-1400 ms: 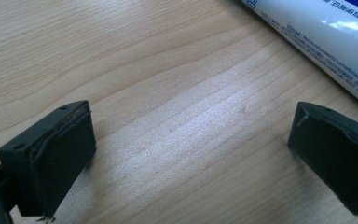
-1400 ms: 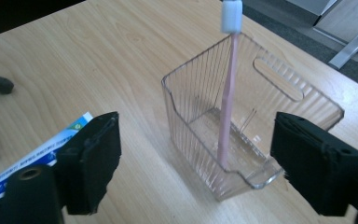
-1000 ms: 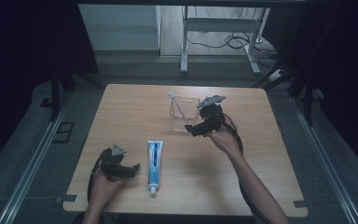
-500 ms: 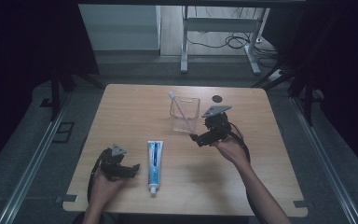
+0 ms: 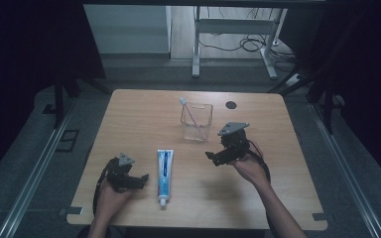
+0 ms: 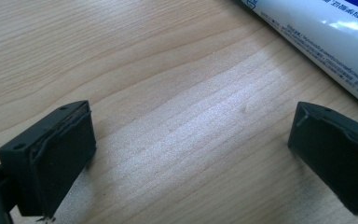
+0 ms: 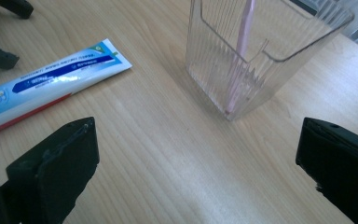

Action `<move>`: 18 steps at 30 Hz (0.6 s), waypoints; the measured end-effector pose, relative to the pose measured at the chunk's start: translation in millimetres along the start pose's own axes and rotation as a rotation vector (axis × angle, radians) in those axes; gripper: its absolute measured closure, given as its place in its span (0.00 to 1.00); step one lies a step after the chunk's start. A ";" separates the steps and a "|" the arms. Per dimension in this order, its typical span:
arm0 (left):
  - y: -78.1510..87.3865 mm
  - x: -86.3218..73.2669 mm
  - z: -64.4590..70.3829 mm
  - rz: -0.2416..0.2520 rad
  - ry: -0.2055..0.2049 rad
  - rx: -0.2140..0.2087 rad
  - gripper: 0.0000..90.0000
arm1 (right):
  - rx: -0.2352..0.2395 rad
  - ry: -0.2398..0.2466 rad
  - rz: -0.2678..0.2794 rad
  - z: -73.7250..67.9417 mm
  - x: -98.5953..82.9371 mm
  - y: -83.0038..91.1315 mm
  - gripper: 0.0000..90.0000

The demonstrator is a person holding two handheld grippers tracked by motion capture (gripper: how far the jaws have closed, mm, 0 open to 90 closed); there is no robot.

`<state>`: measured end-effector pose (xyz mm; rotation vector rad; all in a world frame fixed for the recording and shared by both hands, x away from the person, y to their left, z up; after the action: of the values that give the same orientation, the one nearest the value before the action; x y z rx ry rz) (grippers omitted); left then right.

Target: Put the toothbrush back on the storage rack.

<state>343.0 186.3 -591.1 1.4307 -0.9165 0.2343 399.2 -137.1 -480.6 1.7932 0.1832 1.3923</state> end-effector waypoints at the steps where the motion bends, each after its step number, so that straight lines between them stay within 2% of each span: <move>1: 0.0 0.0 0.0 0.000 0.000 0.000 0.01 | 0.000 -0.004 0.000 -0.3 -2.4 0.1 0.00; 9: 0.2 -0.1 -0.2 -0.001 -0.004 0.000 0.01 | -0.001 -0.032 0.014 -0.9 -21.9 4.9 0.00; 18: 0.3 0.0 0.4 0.002 0.007 0.001 0.02 | -0.017 -0.016 0.016 -7.3 -36.5 12.1 0.00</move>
<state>342.6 186.0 -591.0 1.4291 -0.9123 0.2410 375.0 -161.9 -498.8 1.7956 0.1484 1.3866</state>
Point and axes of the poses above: each handheld gripper's, and its own axes: y roughly backward along the jaws, x roughly out of its top, z roughly to its right, the point moved 6 cm from there along -y, roughly forward along the jaws, and after that the axes turned 11 degrees about x, right-handed, at the moved point
